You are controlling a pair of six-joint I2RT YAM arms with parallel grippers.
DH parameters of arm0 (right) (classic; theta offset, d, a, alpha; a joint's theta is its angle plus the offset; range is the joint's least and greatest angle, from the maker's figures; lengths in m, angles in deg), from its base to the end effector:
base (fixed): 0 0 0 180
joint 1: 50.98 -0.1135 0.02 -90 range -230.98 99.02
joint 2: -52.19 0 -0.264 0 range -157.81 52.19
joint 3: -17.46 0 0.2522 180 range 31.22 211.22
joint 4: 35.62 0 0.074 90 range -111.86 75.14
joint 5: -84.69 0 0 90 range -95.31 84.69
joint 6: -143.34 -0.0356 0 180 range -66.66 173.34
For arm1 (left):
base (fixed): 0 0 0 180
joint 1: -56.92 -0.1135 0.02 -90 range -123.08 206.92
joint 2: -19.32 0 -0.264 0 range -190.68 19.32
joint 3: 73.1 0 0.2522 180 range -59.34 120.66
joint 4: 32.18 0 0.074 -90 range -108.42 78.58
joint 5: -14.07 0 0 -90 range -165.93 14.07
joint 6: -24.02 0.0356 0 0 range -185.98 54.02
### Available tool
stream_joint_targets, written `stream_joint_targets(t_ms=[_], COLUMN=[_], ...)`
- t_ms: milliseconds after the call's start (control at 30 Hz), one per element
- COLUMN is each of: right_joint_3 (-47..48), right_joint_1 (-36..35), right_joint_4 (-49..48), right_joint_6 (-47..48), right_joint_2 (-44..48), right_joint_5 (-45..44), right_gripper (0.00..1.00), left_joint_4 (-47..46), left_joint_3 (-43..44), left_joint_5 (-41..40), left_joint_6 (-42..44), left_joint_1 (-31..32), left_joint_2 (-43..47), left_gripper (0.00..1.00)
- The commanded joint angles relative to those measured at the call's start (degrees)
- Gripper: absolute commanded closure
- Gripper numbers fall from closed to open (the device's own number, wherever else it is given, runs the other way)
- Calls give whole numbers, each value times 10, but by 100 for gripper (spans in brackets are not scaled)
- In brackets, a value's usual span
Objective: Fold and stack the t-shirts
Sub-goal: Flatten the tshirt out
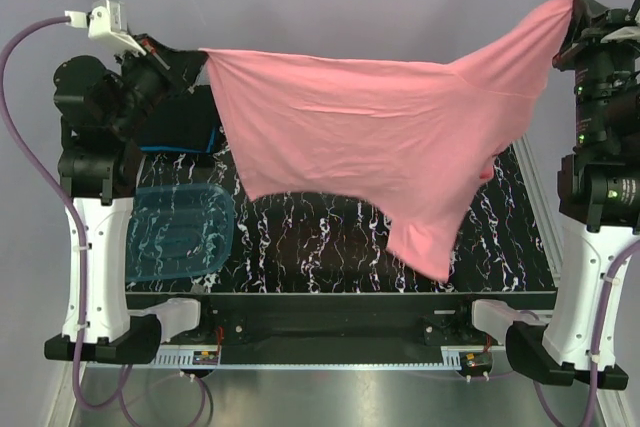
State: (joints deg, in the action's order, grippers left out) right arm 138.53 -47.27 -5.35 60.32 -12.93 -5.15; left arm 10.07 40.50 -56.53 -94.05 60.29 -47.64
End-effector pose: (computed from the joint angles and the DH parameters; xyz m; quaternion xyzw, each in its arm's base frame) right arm 0.1486 -0.0095 0.6095 -0.0164 0.5320 -0.0781 0.8430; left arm 0.1961 -0.0234 0.5480 -0.0225 0.6807 -0.3061 0.6651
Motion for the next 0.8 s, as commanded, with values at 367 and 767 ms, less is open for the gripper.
stream_joint_targets(t_ms=[367,767], right_joint_3=[51,12], right_joint_1=[3,3], right_joint_4=[-228,-92], right_joint_6=[-16,11], right_joint_2=[-214,-37], right_joint_5=[27,22], right_gripper=[100,100], left_joint_4=[-172,-172], left_joint_3=[130,-21], left_joint_5=[-44,-48], left_joint_6=[14,35], left_joint_1=[1,4], left_joint_2=[-212,-8], left_gripper=[100,100])
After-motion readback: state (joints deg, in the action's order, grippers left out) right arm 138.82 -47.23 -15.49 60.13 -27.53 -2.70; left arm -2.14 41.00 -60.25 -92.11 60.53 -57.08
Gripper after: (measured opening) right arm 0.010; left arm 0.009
